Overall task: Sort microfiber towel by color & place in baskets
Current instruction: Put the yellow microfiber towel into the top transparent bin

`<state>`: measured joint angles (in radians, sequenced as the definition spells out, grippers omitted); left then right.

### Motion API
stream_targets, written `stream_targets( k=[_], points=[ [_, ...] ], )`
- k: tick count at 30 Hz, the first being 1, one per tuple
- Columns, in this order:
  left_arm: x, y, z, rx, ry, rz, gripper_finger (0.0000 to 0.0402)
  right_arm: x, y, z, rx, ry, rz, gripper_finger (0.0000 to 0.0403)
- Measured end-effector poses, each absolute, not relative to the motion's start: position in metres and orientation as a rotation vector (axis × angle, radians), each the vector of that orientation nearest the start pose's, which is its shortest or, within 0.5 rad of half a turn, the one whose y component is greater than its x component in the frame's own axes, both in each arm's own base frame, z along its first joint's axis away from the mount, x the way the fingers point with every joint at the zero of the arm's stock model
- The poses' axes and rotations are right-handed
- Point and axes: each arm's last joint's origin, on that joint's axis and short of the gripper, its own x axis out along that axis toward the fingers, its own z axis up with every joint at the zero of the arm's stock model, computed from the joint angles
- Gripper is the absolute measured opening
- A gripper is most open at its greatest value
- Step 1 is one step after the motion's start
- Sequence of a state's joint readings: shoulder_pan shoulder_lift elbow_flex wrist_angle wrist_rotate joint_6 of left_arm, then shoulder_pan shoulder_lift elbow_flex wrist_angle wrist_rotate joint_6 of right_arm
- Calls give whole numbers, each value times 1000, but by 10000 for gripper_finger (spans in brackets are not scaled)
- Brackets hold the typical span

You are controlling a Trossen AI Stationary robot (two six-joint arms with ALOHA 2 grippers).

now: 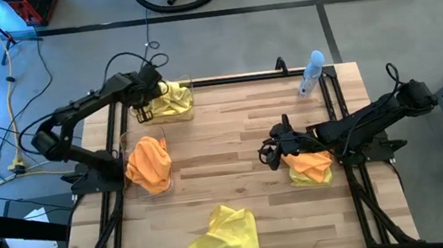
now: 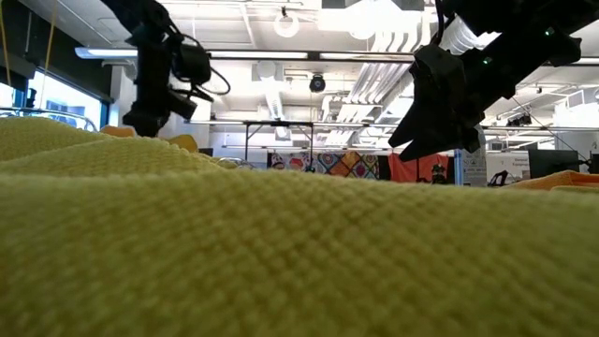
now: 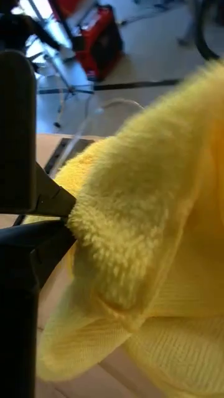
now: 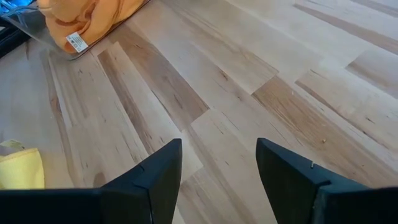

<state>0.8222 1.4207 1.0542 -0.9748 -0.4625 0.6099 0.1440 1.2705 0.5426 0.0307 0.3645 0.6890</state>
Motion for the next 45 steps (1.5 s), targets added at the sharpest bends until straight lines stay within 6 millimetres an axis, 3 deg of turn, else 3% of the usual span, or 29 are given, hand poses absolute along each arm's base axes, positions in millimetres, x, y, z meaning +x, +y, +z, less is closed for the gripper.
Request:
stream_targets(
  k=[5, 11, 22, 27, 35, 45],
  points=[
    [162, 208, 229, 227, 1663, 423, 0, 236, 24, 177, 483, 570, -431, 201],
    [160, 226, 208, 158, 1650, 337, 0, 236, 24, 177, 483, 571, -431, 201],
    [156, 246, 163, -42, 1749, 352, 0, 236, 24, 176, 465, 577, -429, 201],
    [158, 248, 155, -63, 1768, 313, 0, 236, 24, 176, 462, 577, -429, 201],
    [161, 250, 171, -76, 1710, 397, 11, 236, 24, 176, 462, 577, -429, 201],
    [161, 243, 199, -69, 1653, 467, 110, 236, 24, 176, 462, 577, -429, 201]
  ],
)
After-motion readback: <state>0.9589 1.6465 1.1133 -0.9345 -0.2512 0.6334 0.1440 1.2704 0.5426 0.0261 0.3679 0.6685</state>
